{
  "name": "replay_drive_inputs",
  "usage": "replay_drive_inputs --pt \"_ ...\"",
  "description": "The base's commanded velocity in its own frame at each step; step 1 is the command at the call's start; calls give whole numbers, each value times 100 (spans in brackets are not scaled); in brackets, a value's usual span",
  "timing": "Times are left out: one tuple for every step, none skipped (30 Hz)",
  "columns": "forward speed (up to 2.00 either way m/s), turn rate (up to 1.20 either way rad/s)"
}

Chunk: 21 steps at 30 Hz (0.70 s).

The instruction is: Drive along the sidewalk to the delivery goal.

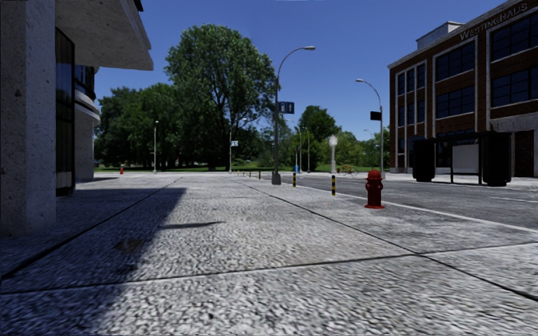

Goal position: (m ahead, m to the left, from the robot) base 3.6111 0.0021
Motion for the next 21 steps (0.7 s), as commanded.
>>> replay_drive_inputs --pt "175 0" --pt "178 0" --pt "180 0" --pt "180 0" --pt "180 0" --pt "180 0" --pt "180 0" --pt "180 0" --pt "180 0" --pt "180 0" --pt "180 0" --pt "180 0" --pt "180 0" --pt "180 0" --pt "180 0" --pt "180 0" --pt "180 0" --pt "180 0" --pt "180 0" --pt "180 0" --pt "180 0"
